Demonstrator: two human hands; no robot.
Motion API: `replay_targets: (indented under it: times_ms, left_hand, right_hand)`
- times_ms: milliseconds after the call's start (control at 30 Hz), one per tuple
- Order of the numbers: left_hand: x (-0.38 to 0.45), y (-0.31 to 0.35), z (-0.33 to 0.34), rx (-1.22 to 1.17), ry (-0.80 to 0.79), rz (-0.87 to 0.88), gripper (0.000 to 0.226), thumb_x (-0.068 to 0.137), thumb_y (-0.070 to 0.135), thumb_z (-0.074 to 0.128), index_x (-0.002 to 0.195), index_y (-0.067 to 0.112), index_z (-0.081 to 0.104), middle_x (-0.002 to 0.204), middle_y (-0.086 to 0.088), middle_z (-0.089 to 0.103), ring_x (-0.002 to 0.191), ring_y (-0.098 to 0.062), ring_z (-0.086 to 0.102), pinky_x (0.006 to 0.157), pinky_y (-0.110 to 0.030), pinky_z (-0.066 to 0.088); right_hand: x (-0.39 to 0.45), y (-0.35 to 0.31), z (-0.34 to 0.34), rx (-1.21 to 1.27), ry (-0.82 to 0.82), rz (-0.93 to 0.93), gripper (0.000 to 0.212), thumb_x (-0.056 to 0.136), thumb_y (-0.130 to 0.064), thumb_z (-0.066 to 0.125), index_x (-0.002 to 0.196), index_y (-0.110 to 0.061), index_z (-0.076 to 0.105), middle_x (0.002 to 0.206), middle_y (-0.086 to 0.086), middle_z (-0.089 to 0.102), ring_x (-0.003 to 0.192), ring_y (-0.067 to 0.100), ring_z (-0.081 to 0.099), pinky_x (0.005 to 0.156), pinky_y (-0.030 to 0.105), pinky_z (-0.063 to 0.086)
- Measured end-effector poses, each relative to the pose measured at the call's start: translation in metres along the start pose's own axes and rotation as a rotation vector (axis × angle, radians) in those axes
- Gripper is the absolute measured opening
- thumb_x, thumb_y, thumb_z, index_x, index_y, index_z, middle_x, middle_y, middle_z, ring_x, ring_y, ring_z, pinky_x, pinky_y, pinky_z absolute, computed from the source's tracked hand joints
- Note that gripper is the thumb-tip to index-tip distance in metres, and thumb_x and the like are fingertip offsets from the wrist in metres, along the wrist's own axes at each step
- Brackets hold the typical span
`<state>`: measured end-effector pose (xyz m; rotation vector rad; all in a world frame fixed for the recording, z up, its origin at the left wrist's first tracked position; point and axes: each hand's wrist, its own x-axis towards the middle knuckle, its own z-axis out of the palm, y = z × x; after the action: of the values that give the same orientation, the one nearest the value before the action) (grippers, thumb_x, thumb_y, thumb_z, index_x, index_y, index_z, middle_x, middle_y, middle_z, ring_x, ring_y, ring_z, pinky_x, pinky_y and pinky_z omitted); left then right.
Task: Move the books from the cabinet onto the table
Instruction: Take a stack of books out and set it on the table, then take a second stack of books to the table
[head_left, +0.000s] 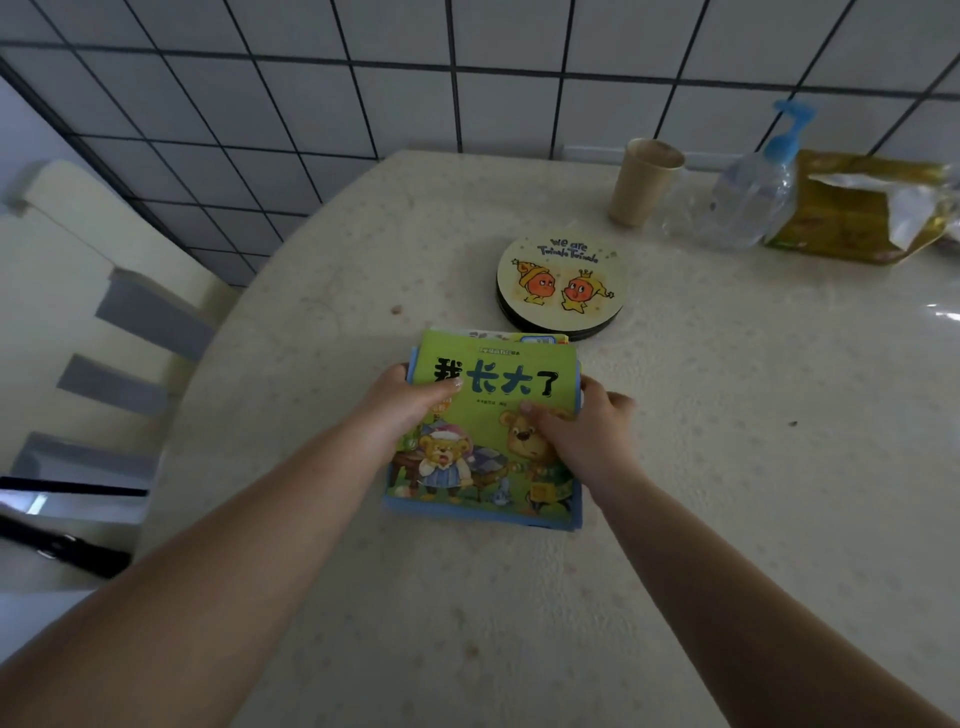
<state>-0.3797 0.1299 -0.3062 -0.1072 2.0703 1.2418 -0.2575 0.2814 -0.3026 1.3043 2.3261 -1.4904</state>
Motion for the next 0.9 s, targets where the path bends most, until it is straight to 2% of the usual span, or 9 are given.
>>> replay_targets:
  times_ms: [133, 200, 267, 333, 467, 567, 667, 733, 900]
  left_hand:
    - [-0.007, 0.005, 0.004, 0.023, 0.069, 0.052, 0.039, 0.078, 0.032, 0.074, 0.109, 0.013, 0.059, 0.110, -0.005, 0.068, 0.093, -0.020, 0.064, 0.086, -0.035, 0.050]
    - [-0.018, 0.007, 0.003, 0.025, 0.101, 0.067, 0.053, 0.077, 0.032, 0.075, 0.120, 0.009, 0.053, 0.121, -0.003, 0.062, 0.103, -0.022, 0.061, 0.091, -0.036, 0.048]
    - [-0.032, 0.004, 0.000, 0.011, 0.160, 0.083, 0.076, 0.075, 0.031, 0.077, 0.138, 0.011, 0.040, 0.139, -0.010, 0.049, 0.121, -0.027, 0.052, 0.103, -0.039, 0.042]
    - [-0.051, 0.001, -0.003, -0.064, 0.208, 0.125, 0.085, 0.075, 0.026, 0.078, 0.144, 0.012, 0.031, 0.145, -0.014, 0.040, 0.129, -0.027, 0.044, 0.104, -0.037, 0.038]
    - [-0.100, -0.014, -0.014, -0.209, 0.278, 0.220, 0.074, 0.079, 0.014, 0.074, 0.141, 0.010, 0.034, 0.140, -0.014, 0.045, 0.124, -0.023, 0.048, 0.090, -0.028, 0.039]
    - [-0.137, -0.041, -0.025, -0.271, 0.261, 0.253, 0.065, 0.080, 0.010, 0.071, 0.137, 0.011, 0.040, 0.136, -0.012, 0.049, 0.114, -0.020, 0.053, 0.078, -0.026, 0.045]
    - [-0.179, -0.071, -0.038, -0.345, 0.253, 0.253, 0.058, 0.081, 0.009, 0.070, 0.133, 0.012, 0.046, 0.128, -0.006, 0.051, 0.099, -0.013, 0.056, 0.059, -0.013, 0.048]
    - [-0.208, -0.095, -0.051, -0.403, 0.266, 0.244, 0.053, 0.081, 0.010, 0.071, 0.129, 0.015, 0.050, 0.122, -0.003, 0.052, 0.097, -0.011, 0.056, 0.063, -0.014, 0.048]
    - [-0.282, -0.169, -0.082, -0.514, 0.293, 0.190, 0.047, 0.079, 0.018, 0.074, 0.122, 0.023, 0.054, 0.124, 0.001, 0.055, 0.106, -0.012, 0.057, 0.084, -0.028, 0.046]
  right_hand:
    - [-0.008, 0.000, -0.011, 0.073, -0.005, -0.005, 0.085, 0.077, -0.044, 0.071, 0.146, -0.021, 0.027, 0.143, 0.013, 0.031, 0.126, 0.030, 0.045, 0.102, 0.045, 0.044]
    - [-0.018, -0.001, -0.014, 0.088, 0.004, -0.036, 0.084, 0.078, -0.042, 0.070, 0.147, -0.022, 0.026, 0.145, 0.012, 0.031, 0.128, 0.029, 0.043, 0.103, 0.046, 0.043]
    - [-0.031, -0.003, -0.017, 0.107, 0.033, -0.094, 0.079, 0.080, -0.037, 0.069, 0.146, -0.022, 0.027, 0.146, 0.010, 0.030, 0.131, 0.026, 0.039, 0.105, 0.045, 0.042]
    - [-0.045, -0.005, -0.020, 0.118, 0.072, -0.185, 0.073, 0.082, -0.032, 0.069, 0.144, -0.022, 0.032, 0.144, 0.008, 0.032, 0.131, 0.022, 0.039, 0.106, 0.042, 0.041]
    - [-0.080, -0.007, -0.018, 0.133, 0.096, -0.329, 0.062, 0.082, -0.030, 0.069, 0.137, -0.024, 0.041, 0.137, 0.006, 0.041, 0.123, 0.016, 0.045, 0.102, 0.042, 0.044]
    - [-0.111, -0.006, -0.001, 0.144, 0.040, -0.373, 0.057, 0.080, -0.029, 0.071, 0.132, -0.025, 0.047, 0.128, 0.003, 0.050, 0.115, 0.017, 0.053, 0.098, 0.044, 0.048]
    - [-0.148, -0.003, 0.023, 0.139, -0.071, -0.414, 0.053, 0.081, -0.023, 0.071, 0.129, -0.019, 0.050, 0.121, 0.001, 0.053, 0.109, 0.016, 0.057, 0.087, 0.033, 0.050]
    - [-0.178, 0.000, 0.041, 0.124, -0.167, -0.427, 0.052, 0.083, -0.021, 0.069, 0.130, -0.017, 0.049, 0.118, 0.002, 0.054, 0.101, 0.015, 0.058, 0.080, 0.027, 0.047]
    - [-0.249, 0.012, 0.084, 0.089, -0.308, -0.482, 0.049, 0.082, -0.019, 0.070, 0.128, -0.014, 0.051, 0.118, 0.004, 0.054, 0.094, 0.013, 0.056, 0.082, 0.026, 0.044]
